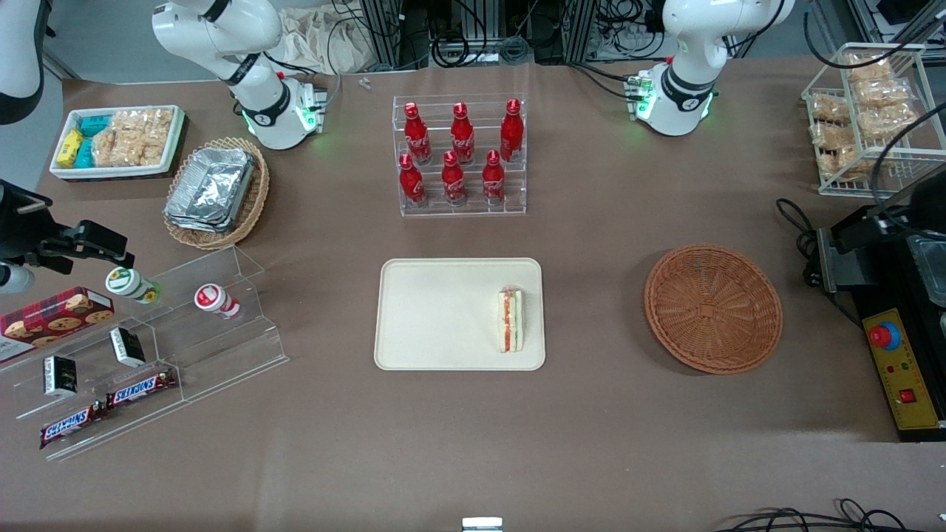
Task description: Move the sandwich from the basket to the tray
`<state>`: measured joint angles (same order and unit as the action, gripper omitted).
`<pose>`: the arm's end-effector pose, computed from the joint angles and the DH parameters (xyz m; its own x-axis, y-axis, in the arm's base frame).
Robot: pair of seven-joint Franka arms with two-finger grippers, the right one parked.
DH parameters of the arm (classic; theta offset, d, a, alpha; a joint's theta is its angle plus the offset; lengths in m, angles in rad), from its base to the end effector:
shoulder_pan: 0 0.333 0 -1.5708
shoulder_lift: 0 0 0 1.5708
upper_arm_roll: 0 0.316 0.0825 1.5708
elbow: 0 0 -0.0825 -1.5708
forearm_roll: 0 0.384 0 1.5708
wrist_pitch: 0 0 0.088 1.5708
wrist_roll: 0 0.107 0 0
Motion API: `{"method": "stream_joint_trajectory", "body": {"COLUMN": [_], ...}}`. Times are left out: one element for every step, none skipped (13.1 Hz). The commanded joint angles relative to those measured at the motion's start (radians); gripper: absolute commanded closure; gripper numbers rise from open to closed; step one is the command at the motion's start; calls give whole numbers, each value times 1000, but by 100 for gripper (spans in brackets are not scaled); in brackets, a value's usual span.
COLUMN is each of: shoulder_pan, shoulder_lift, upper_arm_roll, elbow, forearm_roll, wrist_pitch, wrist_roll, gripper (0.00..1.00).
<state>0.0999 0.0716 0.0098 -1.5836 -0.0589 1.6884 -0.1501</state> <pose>0.5831 0.0584 0.5883 0.9644 0.2632 0.0240 0.2614 -0.9632 0.0622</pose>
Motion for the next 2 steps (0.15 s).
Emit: {"method": "stream_joint_trajectory", "body": {"shoulder_pan": [-29, -31], "shoulder_lift": [42, 40], "upper_arm_roll": [24, 24], "elbow": [22, 22], "forearm_roll": [-25, -19], "wrist_pitch": [16, 17], "wrist_roll": [14, 7], "gripper": [0, 0]}}
